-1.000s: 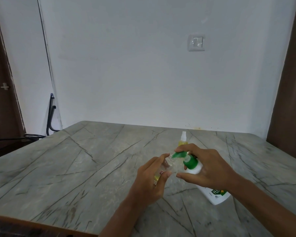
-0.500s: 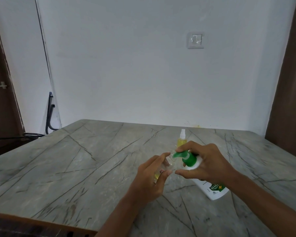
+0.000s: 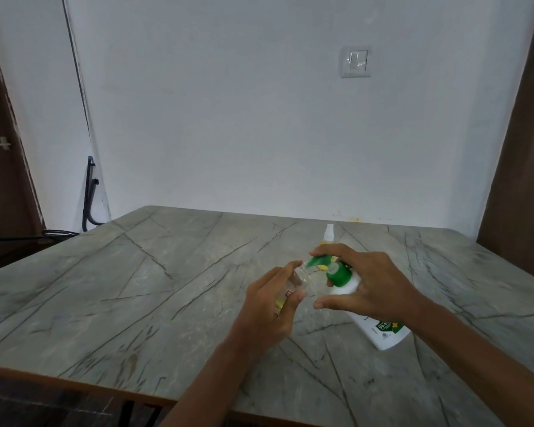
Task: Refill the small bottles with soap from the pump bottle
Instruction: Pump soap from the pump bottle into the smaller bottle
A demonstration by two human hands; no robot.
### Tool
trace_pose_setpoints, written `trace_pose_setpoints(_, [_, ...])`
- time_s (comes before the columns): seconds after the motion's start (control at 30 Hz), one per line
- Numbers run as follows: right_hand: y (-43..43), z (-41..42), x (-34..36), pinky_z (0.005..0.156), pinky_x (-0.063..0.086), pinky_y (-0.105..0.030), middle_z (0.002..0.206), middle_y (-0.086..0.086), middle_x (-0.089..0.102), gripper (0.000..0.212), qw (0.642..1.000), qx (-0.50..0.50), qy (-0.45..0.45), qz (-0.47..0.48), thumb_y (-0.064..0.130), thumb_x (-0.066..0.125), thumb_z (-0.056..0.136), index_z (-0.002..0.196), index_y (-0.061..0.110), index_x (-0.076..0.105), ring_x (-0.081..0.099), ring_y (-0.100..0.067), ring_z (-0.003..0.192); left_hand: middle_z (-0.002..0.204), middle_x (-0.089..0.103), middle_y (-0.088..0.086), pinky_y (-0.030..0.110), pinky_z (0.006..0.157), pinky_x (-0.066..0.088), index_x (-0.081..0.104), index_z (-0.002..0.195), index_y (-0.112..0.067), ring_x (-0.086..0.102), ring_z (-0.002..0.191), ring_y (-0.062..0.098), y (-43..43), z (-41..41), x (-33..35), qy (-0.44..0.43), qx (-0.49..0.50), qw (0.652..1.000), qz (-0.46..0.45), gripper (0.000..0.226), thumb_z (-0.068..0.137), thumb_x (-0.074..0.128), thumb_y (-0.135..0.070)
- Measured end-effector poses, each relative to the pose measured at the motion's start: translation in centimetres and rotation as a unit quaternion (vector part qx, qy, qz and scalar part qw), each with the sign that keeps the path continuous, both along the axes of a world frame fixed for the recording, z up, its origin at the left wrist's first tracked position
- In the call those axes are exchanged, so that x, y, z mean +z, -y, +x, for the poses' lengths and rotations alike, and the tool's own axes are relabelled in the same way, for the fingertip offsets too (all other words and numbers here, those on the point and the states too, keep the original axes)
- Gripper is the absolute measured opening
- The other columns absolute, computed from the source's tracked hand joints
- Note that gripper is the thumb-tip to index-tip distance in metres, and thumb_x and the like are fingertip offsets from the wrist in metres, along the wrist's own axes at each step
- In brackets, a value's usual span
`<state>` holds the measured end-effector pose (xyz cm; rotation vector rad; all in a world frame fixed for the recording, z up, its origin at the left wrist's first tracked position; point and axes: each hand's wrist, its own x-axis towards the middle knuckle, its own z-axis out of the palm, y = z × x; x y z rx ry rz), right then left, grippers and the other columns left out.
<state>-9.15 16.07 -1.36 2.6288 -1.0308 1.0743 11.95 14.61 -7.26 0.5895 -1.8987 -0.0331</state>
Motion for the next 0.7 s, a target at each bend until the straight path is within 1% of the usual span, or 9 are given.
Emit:
trace_pose_setpoints(0.13, [0.32, -0.03, -0.06, 0.067, 0.055, -0.024, 0.101, 0.021, 0.069, 0.068, 1.0, 0.008, 0.012, 0.003, 0.075, 0.071, 0.067, 0.126, 0.058, 0.039, 0.067, -0.003, 0.077, 0.1, 0.067, 0.006, 0.015, 0.076, 0.052, 0.057, 0.124, 0.0, 0.063, 0.089, 0.007, 0.14, 0.01, -0.07, 0.002, 0.003, 1.0, -0.007, 0.038, 0.092, 0.062, -0.02])
trace_pose_setpoints(0.23, [0.46, 0.0, -0.11, 0.064, 0.055, -0.023, 0.097, 0.018, 0.07, 0.065, 0.999, 0.022, 0.026, 0.016, 0.071, 0.074, 0.066, 0.122, 0.056, 0.043, 0.067, -0.005, 0.073, 0.1, 0.067, 0.005, 0.018, 0.076, 0.054, 0.057, 0.125, -0.001, 0.063, 0.09, 0.006, 0.24, 0.09, -0.2, 0.002, 0.003, 1.0, -0.007, 0.038, 0.092, 0.062, -0.02])
trace_pose_setpoints(0.37, [0.55, -0.17, -0.23, 0.059, 0.05, -0.01, 0.083, 0.029, 0.065, 0.056, 0.997, 0.036, 0.055, 0.035, 0.054, 0.084, 0.065, 0.113, 0.04, 0.057, 0.066, 0.001, 0.07, 0.102, 0.066, 0.004, 0.024, 0.075, 0.055, 0.055, 0.128, -0.005, 0.063, 0.092, 0.008, 0.36, 0.15, -0.49, 0.019, 0.001, 1.0, -0.004, 0.039, 0.091, 0.065, -0.016])
trace_pose_setpoints(0.43, [0.72, -0.31, -0.3, 0.059, 0.049, -0.008, 0.079, 0.031, 0.063, 0.052, 0.997, 0.036, 0.06, 0.04, 0.046, 0.087, 0.066, 0.108, 0.031, 0.061, 0.066, 0.004, 0.069, 0.104, 0.066, 0.004, 0.025, 0.076, 0.055, 0.055, 0.129, -0.005, 0.063, 0.092, 0.009, 0.4, 0.12, -0.61, 0.031, 0.001, 1.0, -0.004, 0.041, 0.09, 0.065, -0.015])
trace_pose_setpoints(0.47, [0.83, -0.36, -0.33, 0.058, 0.049, -0.008, 0.078, 0.03, 0.063, 0.052, 0.997, 0.033, 0.059, 0.043, 0.045, 0.087, 0.066, 0.108, 0.03, 0.061, 0.066, 0.004, 0.068, 0.104, 0.066, 0.004, 0.026, 0.076, 0.055, 0.054, 0.129, -0.005, 0.063, 0.093, 0.009, 0.4, 0.1, -0.61, 0.033, 0.001, 0.999, -0.003, 0.041, 0.09, 0.065, -0.015])
trace_pose_setpoints(0.5, [0.87, -0.37, -0.35, 0.058, 0.049, -0.008, 0.079, 0.029, 0.063, 0.052, 0.997, 0.029, 0.057, 0.047, 0.046, 0.087, 0.067, 0.109, 0.031, 0.06, 0.066, 0.004, 0.069, 0.105, 0.066, 0.004, 0.026, 0.077, 0.055, 0.054, 0.129, -0.005, 0.063, 0.094, 0.009, 0.39, 0.09, -0.56, 0.032, 0.0, 0.999, -0.001, 0.041, 0.09, 0.065, -0.015])
trace_pose_setpoints(0.57, [0.88, -0.32, -0.42, 0.061, 0.05, -0.009, 0.084, 0.027, 0.065, 0.056, 0.998, 0.017, 0.045, 0.043, 0.054, 0.083, 0.068, 0.114, 0.04, 0.055, 0.065, 0.002, 0.072, 0.104, 0.066, 0.005, 0.022, 0.078, 0.054, 0.056, 0.127, -0.003, 0.063, 0.094, 0.008, 0.34, 0.08, -0.38, 0.022, 0.001, 1.0, -0.002, 0.039, 0.091, 0.065, -0.016])
trace_pose_setpoints(0.63, [0.91, -0.33, -0.59, 0.064, 0.052, -0.013, 0.091, 0.022, 0.067, 0.06, 0.999, 0.007, 0.031, 0.031, 0.061, 0.078, 0.07, 0.12, 0.046, 0.049, 0.065, 0.0, 0.075, 0.103, 0.067, 0.005, 0.015, 0.079, 0.052, 0.057, 0.125, -0.002, 0.062, 0.092, 0.006, 0.19, 0.05, -0.2, 0.016, 0.006, 1.0, -0.003, 0.038, 0.091, 0.063, -0.019])
trace_pose_setpoints(0.7, [0.85, -0.34, -0.69, 0.066, 0.054, -0.018, 0.097, 0.019, 0.069, 0.062, 0.999, 0.001, 0.024, 0.024, 0.065, 0.074, 0.072, 0.124, 0.05, 0.046, 0.065, -0.001, 0.077, 0.103, 0.067, 0.006, 0.012, 0.079, 0.05, 0.057, 0.124, 0.0, 0.062, 0.092, 0.005, 0.07, -0.01, -0.08, 0.013, 0.007, 1.0, -0.001, 0.038, 0.091, 0.062, -0.02])
